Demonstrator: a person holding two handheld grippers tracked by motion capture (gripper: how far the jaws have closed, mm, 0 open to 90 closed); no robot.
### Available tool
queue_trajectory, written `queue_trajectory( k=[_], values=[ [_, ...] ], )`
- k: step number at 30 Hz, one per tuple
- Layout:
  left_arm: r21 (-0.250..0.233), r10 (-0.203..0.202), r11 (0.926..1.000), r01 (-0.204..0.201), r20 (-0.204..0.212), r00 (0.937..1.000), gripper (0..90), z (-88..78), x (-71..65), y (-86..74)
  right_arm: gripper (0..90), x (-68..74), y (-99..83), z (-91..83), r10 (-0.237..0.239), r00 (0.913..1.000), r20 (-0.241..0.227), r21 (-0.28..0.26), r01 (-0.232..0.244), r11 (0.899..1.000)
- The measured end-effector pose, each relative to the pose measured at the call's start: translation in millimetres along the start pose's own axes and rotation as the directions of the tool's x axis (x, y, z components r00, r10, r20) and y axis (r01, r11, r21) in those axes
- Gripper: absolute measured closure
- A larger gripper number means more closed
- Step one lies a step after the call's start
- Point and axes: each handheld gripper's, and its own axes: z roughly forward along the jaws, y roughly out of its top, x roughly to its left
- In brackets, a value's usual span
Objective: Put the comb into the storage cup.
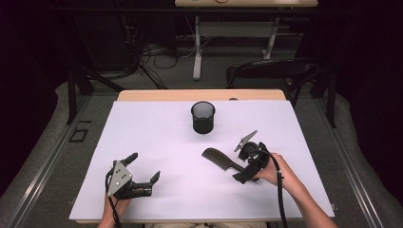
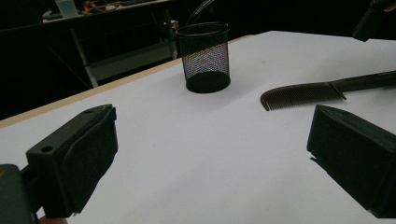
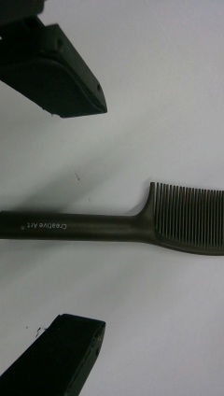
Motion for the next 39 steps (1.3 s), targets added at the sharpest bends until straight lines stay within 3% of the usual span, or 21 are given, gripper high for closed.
queue_trajectory(
  k=[17, 20, 28, 33, 39],
  values=[
    [0.001, 0.000, 1.0000, 0.000, 0.002, 1.0000, 1.8, 0.3, 0.0, 0.0, 0.1, 0.7, 11.8, 15.0, -0.021, 0.9997, 0.013, 0.057, 0.021, 0.998],
    [0.001, 0.000, 1.0000, 0.000, 0.003, 1.0000, 1.7, 0.8, 0.1, -0.1, 3.4, 1.1, 13.6, 18.0, -0.027, 0.9996, 0.010, 0.064, 0.026, 0.998],
    [0.004, 0.003, 1.0000, -0.003, 0.004, 1.0000, 1.7, 1.9, -0.6, -0.1, 21.8, 0.9, 19.9, 22.5, -0.063, 0.9978, 0.020, 0.080, 0.061, 0.995],
    [0.006, 0.000, 1.0000, 0.000, 0.007, 1.0000, 1.7, 2.7, -1.2, -0.2, 42.2, -2.1, 23.4, 25.5, -0.075, 0.9969, 0.026, 0.101, 0.072, 0.992],
    [0.008, 0.001, 1.0000, -0.001, 0.005, 1.0000, 1.7, 2.7, -0.5, -0.4, 55.8, -6.0, 26.6, 31.9, -0.085, 0.9964, 0.004, 0.129, 0.084, 0.988]
  ],
)
